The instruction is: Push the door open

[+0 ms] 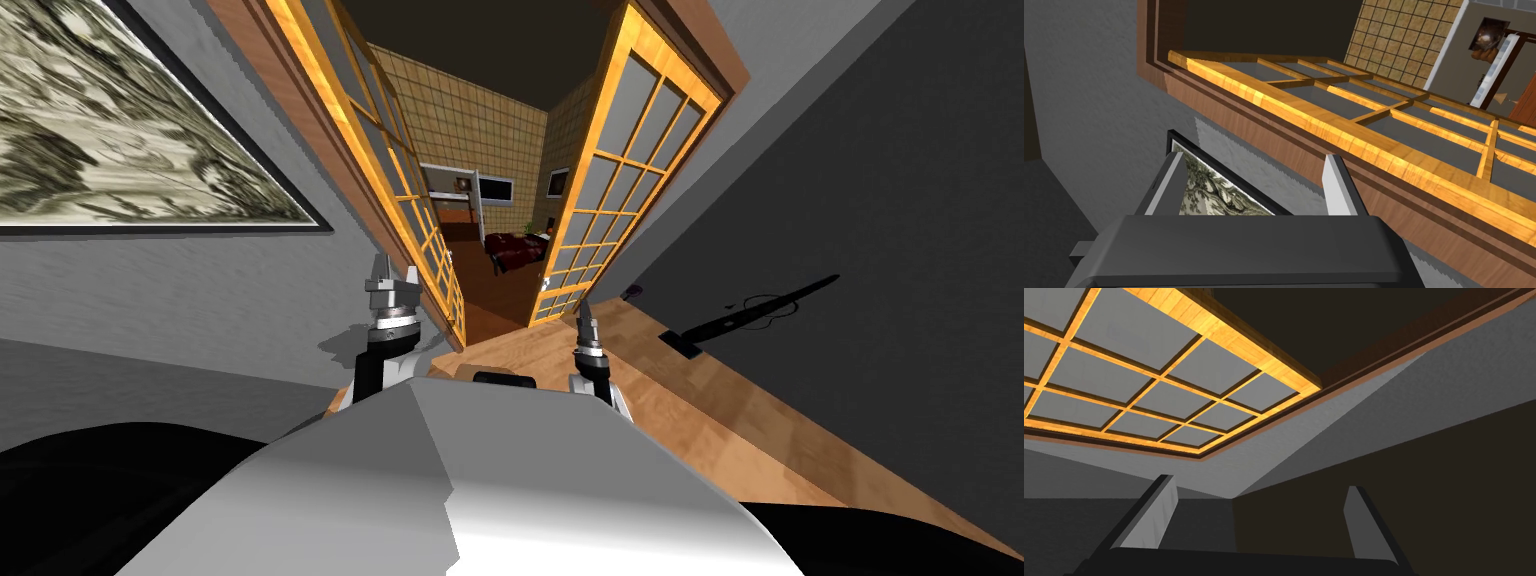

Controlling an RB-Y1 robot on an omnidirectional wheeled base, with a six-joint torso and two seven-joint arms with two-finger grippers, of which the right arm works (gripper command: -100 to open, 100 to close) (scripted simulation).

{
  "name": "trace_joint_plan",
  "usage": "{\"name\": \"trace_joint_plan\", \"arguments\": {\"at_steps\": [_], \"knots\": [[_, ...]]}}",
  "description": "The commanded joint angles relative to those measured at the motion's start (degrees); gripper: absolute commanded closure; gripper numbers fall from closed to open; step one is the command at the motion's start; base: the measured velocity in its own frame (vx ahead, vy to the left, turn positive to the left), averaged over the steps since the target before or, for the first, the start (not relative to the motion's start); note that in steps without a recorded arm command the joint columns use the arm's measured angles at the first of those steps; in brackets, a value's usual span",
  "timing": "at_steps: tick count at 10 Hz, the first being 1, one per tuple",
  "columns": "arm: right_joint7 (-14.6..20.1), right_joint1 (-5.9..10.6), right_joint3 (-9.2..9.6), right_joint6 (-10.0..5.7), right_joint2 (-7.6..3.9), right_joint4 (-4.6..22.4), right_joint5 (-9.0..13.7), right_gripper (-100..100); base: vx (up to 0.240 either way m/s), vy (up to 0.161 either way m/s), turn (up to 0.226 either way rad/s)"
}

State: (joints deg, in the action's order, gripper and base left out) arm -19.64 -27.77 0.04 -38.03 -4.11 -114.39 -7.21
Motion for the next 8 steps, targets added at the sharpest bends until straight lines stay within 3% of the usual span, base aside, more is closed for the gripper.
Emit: {"name": "trace_joint_plan", "arguments": {"at_steps": [1, 8], "knots": [[-1.6, 0.31, -0.44, -0.84, -0.28, 2.2, -0.8, -100, 0.081, -0.042, 0.057], [-8.6, 2.35, -2.70, -4.58, -1.51, 12.9, -4.7, -100, 0.097, -0.048, 0.067]]}}
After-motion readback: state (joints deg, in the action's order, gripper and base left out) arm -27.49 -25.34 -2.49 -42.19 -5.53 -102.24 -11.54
